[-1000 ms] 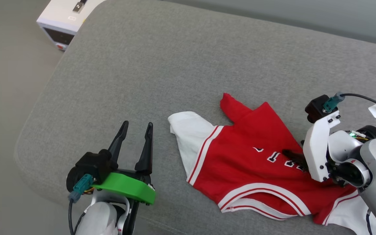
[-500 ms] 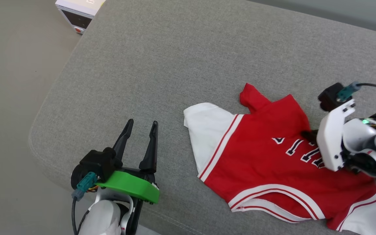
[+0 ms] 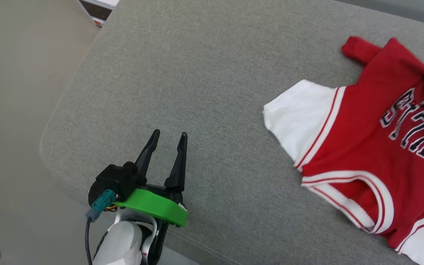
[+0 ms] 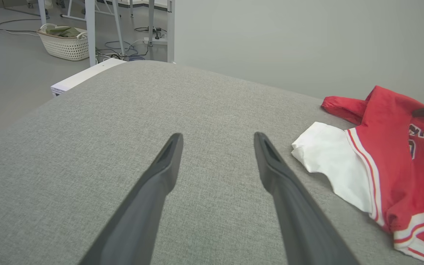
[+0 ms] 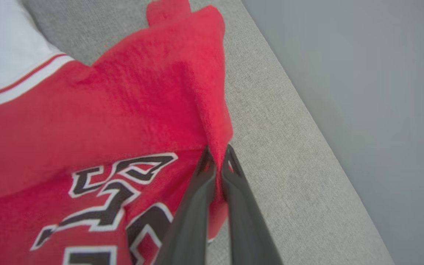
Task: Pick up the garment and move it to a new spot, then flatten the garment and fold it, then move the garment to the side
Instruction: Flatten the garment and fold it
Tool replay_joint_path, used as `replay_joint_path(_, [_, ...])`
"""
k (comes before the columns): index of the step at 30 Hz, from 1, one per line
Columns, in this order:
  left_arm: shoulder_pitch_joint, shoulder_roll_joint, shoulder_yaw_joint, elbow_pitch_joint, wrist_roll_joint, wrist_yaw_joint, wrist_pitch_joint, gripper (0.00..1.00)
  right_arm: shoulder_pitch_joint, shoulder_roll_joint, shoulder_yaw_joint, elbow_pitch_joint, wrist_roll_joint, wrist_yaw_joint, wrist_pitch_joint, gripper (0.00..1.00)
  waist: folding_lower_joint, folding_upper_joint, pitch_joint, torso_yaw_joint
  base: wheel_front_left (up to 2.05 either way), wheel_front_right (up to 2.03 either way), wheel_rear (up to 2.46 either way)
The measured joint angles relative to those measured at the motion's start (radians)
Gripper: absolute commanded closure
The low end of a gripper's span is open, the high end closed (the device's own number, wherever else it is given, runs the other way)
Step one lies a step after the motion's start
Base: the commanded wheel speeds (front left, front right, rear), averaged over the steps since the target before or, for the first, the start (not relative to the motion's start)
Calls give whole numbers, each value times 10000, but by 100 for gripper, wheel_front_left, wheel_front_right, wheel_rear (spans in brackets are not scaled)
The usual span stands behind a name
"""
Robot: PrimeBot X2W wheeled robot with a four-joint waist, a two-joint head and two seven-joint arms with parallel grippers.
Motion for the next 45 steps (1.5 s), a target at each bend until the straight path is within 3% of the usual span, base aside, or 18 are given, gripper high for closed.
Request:
replay_joint_path(3, [-76,-2,-86,-17,-77,13,0,0,-767,-63,715,621,-464,0,-606,100,0,0,169,107,0,0,0])
replay_joint_path(7, [-90,-4,-144,-12,-82,54,0,0,-1263,322,1455,1710,-612,0,-1588,100,1,0,315,194,0,0,0])
replay_joint_path(8, [-98,-2,-142,4,-82,79,0,0,-1290,497,1574,1998,-612,0,-1856,72,1,0,317,186,0,0,0])
replay_joint_path(9, [-108,-4,-144,12,-82,79,0,0,-1298,675,1630,2297,-600,0,-2125,0,1,0,304,171,0,0,0])
replay_joint_path(16, [-114,-6,6,105,96,79,0,0,-1292,1762,1557,3737,-240,0,-3873,0,1,0,-50,-166,0,0,0])
replay_joint_path(21, [-108,-8,211,234,362,52,0,0,-1230,2165,1377,4220,-186,0,-5131,0,0,0,-464,-558,0,0,0])
replay_joint_path(30, [-98,25,566,499,460,-13,0,0,-139,2796,-268,4510,40,0,-7503,0,0,0,-1277,-1547,0,0,0])
replay_joint_path(37, [-74,190,508,817,384,-29,0,0,1618,3150,-2786,3818,-245,0,-8077,0,-1,0,-1910,-2378,0,0,0])
replay_joint_path(45, [44,401,502,918,201,-46,0,0,5189,4381,-6790,836,-1967,-8,-8128,0,-1,0,-2457,-3337,0,0,0])
